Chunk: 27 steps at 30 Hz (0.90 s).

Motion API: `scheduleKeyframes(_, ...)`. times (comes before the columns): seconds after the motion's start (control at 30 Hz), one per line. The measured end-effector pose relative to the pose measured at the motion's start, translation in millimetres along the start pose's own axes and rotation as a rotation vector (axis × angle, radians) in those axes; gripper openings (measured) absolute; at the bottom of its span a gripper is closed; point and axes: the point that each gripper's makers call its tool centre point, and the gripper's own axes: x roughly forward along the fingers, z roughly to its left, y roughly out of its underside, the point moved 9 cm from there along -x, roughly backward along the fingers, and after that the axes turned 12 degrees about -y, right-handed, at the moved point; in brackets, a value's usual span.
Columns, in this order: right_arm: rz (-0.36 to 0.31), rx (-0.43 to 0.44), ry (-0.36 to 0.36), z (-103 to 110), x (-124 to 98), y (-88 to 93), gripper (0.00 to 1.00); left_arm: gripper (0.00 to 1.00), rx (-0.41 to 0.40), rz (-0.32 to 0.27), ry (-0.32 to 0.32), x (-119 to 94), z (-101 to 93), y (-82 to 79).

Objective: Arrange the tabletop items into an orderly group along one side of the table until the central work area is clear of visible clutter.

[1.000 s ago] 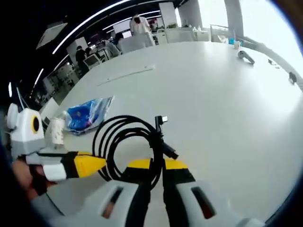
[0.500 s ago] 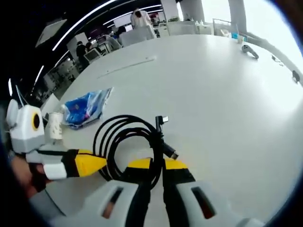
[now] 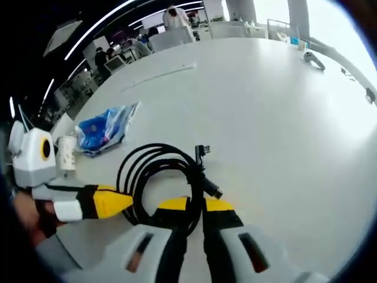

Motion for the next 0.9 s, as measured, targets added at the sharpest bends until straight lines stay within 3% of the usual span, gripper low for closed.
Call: scheduleKeyframes(0.9,-0.010,-0.065,0.001,3.5,3.7,-1.7,0.09,0.05,-0.046,-0.005,0.009,0.5,7.1,-3.0)
